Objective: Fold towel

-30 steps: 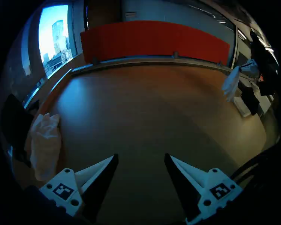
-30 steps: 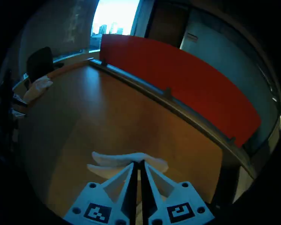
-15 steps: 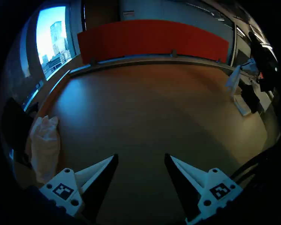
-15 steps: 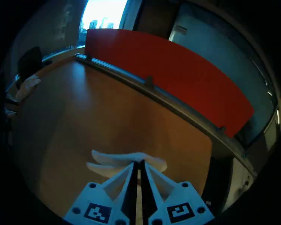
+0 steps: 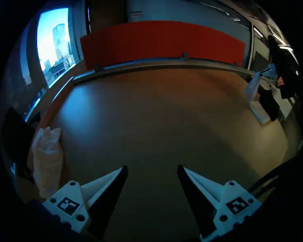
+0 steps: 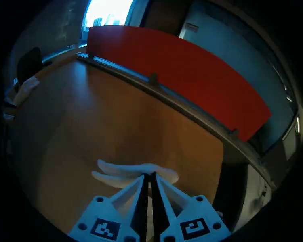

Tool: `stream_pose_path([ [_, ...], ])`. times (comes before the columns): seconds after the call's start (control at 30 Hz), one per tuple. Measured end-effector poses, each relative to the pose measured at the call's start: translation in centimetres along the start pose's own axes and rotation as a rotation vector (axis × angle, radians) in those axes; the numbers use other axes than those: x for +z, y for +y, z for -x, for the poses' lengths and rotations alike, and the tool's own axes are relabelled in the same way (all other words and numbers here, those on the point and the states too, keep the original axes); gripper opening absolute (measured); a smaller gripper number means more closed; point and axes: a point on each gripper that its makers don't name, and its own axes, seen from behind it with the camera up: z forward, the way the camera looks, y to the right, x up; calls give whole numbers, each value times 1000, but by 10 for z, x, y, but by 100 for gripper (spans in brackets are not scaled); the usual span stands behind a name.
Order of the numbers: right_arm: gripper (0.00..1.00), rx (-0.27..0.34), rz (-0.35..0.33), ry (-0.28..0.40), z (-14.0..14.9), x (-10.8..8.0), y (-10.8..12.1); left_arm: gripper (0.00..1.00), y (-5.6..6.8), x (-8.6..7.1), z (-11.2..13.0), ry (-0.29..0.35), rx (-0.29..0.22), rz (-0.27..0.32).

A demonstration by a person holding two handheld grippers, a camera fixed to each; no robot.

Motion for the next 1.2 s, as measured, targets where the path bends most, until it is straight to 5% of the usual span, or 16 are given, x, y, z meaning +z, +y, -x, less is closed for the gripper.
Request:
stream_pose_path([
  [1.2, 4, 114, 42, -204, 176, -22, 10, 91, 5, -4, 2, -20, 60, -14],
])
